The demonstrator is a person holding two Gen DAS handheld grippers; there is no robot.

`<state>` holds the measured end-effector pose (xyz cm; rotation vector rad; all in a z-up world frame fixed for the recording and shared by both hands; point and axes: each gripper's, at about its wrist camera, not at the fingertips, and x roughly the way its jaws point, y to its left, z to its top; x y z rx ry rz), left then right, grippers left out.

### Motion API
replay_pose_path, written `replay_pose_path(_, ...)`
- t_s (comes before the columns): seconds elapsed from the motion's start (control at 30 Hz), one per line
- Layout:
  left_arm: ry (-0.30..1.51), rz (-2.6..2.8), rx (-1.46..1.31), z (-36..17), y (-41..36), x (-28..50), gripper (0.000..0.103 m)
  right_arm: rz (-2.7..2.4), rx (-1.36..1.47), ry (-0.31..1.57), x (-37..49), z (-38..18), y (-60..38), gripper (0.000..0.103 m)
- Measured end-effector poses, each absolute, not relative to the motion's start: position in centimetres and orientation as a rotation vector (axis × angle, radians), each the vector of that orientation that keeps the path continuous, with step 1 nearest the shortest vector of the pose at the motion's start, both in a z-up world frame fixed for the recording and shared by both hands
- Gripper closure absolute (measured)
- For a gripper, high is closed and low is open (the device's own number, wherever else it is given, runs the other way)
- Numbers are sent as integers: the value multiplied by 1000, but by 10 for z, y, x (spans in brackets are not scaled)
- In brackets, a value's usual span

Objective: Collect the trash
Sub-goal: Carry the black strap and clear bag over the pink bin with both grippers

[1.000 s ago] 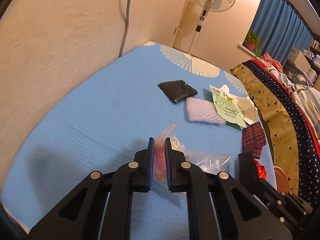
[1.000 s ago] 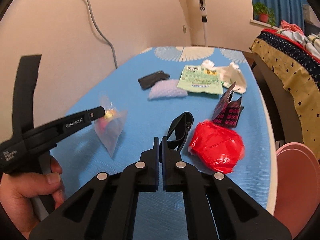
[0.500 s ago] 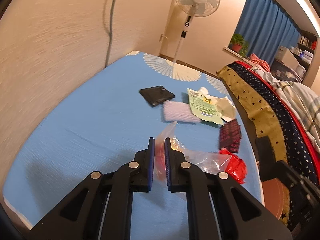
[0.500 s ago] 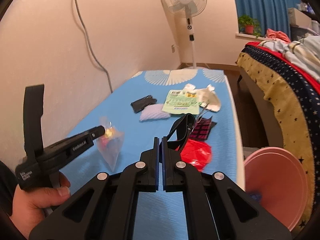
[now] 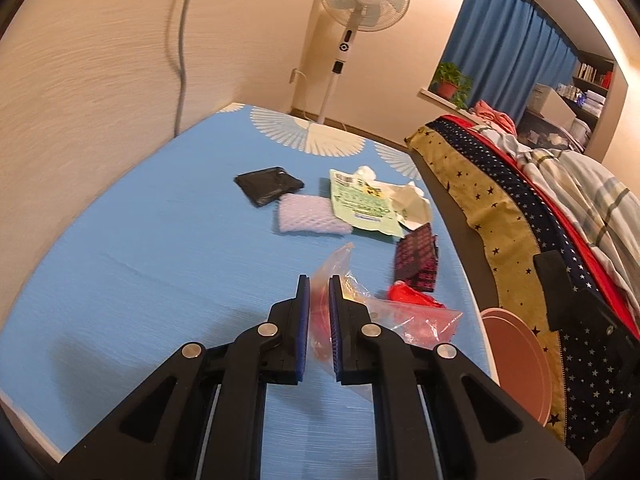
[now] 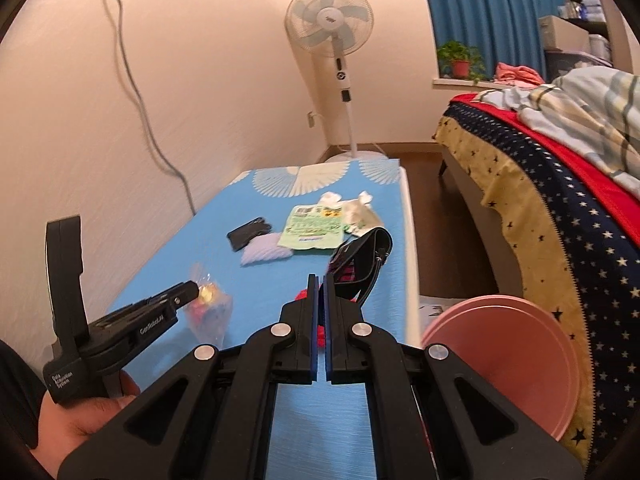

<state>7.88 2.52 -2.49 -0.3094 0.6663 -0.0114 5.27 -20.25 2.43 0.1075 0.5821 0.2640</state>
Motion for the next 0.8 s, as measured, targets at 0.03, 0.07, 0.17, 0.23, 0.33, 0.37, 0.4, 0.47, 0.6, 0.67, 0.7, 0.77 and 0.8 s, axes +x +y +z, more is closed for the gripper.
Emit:
replay_pose_path(0.03,666,-17,-308,-25,23,79,94,256,110,580,52,25,-206,101)
replay_pose_path(0.07,665,-21,-306,-24,21,79,94,245,115,579,53,27,-210,101)
replay_pose_path(0.17,662,-39,-299,-23,14,80,94,217,132,577,53,29,-223,101)
replay_pose_path(0.23,660,-49,-294,-23,10,80,94,202,144,578,53,30,-229,101)
replay_pose_path(0.33,658,-67,-286,-22,3,81,94,178,156,577,54,31,-237,101)
replay_pose_path(0.37,658,-73,-285,-22,1,81,94,171,159,577,54,31,-240,101)
replay_pose_path(0.4,658,-77,-283,-22,-1,82,94,165,161,576,54,32,-242,101)
replay_pose_path(0.47,657,-86,-277,-22,-5,82,94,153,164,574,53,34,-247,101)
replay_pose_path(0.6,658,-105,-269,-22,-14,84,94,126,166,568,53,37,-255,101)
replay_pose_path(0.67,658,-117,-263,-22,-19,85,94,115,169,567,53,37,-259,101)
replay_pose_path(0.7,658,-121,-261,-22,-21,85,94,108,170,567,53,37,-261,101)
replay_pose_path(0.77,658,-131,-256,-22,-25,86,94,98,172,569,54,37,-265,101)
replay_pose_path(0.8,658,-136,-255,-22,-27,86,94,92,174,570,55,37,-266,101)
